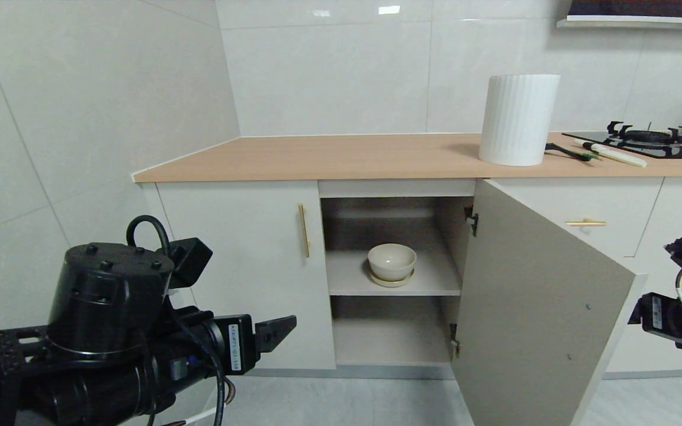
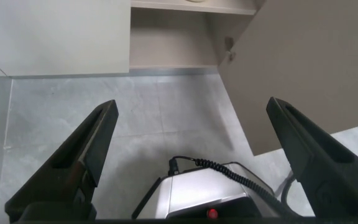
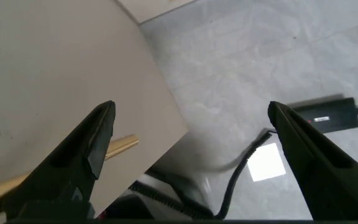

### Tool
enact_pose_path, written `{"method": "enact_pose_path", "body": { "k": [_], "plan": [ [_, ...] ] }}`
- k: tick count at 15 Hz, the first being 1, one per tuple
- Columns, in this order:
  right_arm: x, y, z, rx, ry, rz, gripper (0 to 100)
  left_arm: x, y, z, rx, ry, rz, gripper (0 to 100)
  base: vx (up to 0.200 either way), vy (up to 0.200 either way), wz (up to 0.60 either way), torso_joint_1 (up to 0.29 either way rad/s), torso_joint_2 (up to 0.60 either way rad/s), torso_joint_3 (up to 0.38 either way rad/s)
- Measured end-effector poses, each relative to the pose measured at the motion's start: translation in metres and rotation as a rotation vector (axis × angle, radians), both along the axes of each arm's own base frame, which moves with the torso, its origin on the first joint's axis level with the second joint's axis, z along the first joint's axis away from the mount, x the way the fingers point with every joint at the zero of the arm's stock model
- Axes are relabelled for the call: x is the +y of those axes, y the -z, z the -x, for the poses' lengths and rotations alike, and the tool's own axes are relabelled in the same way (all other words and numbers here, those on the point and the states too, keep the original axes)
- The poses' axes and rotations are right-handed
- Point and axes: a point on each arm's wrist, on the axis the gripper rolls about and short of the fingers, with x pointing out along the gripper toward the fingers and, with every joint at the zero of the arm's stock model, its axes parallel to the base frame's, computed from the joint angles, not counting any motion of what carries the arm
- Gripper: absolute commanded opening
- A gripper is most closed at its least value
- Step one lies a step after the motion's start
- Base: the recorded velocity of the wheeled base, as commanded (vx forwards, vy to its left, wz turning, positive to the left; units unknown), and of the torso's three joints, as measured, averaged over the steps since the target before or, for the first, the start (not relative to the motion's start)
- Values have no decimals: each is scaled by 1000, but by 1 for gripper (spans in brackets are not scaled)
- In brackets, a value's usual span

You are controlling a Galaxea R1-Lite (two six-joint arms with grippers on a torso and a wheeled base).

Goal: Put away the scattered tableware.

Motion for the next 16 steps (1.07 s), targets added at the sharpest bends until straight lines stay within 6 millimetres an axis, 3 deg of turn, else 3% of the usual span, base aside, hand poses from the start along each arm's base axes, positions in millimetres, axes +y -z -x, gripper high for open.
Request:
{"method": "enact_pose_path", "body": {
  "k": [6,11,16],
  "plan": [
    [36,5,-3,14,-84,-38,100,0,-3,0,-9,0,8,100,0,0,0,0,0,0],
    [100,16,-16,-40,-287,-68,100,-1,-5,0,-15,3,14,100,0,0,0,0,0,0],
    [147,20,-38,-69,-403,-53,100,0,-5,0,-19,0,15,100,0,0,0,0,0,0]
  ]
}}
